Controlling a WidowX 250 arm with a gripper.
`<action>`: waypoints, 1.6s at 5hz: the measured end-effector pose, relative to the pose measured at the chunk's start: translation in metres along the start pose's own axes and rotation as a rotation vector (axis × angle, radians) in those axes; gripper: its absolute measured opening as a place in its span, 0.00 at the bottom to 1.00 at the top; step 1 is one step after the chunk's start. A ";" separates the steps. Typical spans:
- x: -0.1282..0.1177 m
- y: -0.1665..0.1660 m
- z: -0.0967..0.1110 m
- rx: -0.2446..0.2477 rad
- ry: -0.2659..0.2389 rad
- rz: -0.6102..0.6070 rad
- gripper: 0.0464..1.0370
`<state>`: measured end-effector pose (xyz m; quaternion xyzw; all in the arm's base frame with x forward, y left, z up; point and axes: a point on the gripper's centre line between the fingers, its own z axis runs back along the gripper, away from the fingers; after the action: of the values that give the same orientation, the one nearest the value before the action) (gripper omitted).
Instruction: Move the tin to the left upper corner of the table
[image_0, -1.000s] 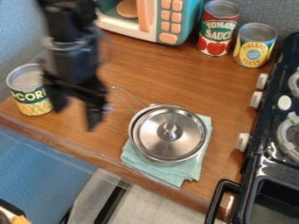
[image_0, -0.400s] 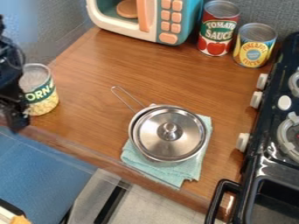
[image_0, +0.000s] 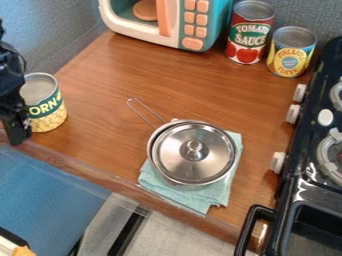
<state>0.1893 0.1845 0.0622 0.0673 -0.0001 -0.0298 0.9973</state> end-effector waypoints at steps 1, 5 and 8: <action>0.010 0.010 -0.001 0.006 -0.001 0.029 0.96; 0.093 -0.012 -0.015 0.018 0.021 -0.019 0.96; 0.149 -0.020 -0.016 0.004 0.015 0.028 0.96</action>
<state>0.3372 0.1581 0.0428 0.0694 0.0064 -0.0154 0.9975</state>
